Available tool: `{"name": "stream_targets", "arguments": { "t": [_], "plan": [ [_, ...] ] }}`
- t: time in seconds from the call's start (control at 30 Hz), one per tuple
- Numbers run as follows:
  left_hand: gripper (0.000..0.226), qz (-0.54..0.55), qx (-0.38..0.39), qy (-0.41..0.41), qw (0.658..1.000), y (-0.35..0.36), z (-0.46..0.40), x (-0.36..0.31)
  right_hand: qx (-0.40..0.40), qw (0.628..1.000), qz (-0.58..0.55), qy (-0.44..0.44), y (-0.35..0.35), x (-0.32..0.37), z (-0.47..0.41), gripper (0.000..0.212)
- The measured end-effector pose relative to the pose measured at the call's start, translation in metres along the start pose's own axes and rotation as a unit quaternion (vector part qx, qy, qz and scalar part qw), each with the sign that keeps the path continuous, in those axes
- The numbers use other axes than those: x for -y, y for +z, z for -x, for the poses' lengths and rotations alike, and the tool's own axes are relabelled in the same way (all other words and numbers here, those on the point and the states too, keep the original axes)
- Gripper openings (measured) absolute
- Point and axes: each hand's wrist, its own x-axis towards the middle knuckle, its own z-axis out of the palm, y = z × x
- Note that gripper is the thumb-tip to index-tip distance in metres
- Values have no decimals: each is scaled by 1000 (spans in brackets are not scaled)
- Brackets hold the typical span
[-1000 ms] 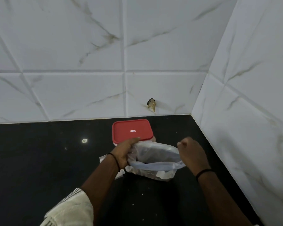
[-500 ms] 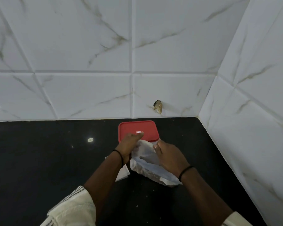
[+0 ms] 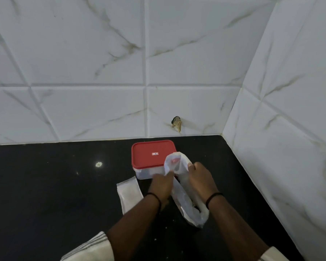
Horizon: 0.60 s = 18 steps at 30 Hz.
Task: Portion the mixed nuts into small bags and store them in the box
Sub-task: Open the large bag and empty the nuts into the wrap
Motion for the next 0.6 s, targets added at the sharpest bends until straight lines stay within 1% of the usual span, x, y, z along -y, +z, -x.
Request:
{"name": "stream_targets", "arguments": {
  "t": [0.03, 0.07, 0.13, 0.17, 0.23, 0.27, 0.33, 0.4, 0.43, 0.47, 0.5, 0.53, 0.57, 0.6],
  "plan": [
    [27, 2, 44, -56, 997, 9, 1, -1, 8, 999, -47, 18, 2, 1, 2, 26],
    [37, 21, 56, -109, 992, 17, -1, -4, 12, 996, -85, 32, 4, 2, 4, 24],
    [67, 95, 51, -180, 978, 28, -8, -12, 15, 992, -119, 45, 9, 5, 9, 24],
    [80, 125, 43, -190, 973, 32, -16, -14, 11, 991, -126, 47, 10, 5, 10, 25],
    [90, 139, 28, -189, 972, 39, -27, -15, -2, 988, -142, 58, 14, 4, 11, 26],
    [85, 149, 25, -174, 973, 42, -28, -13, -6, 986, -151, 68, 17, 4, 12, 26],
    [58, 151, 22, -141, 978, 48, -23, -9, -11, 979, -179, 101, 26, 11, 13, 30],
    [40, 159, 49, -110, 980, 42, -16, -4, -12, 960, -234, 152, 16, 16, 15, 38],
    [36, 195, 67, -106, 973, 31, -18, -3, 4, 947, -272, 170, 3, 13, 13, 38],
    [34, 236, 68, -102, 964, 19, -24, -4, 25, 930, -323, 175, -13, 3, 6, 35],
    [35, 281, 78, -98, 951, 7, -30, -2, 43, 900, -388, 193, -30, -10, 0, 29],
    [38, 312, 84, -103, 941, -5, -38, -2, 39, 870, -437, 226, -43, -22, -6, 25],
    [41, 315, 77, -117, 939, -12, -48, -1, 23, 859, -447, 249, -50, -35, -11, 24],
    [42, 306, 53, -123, 943, -16, -54, -2, 14, 854, -453, 254, -51, -48, -17, 24]
  ]
}}
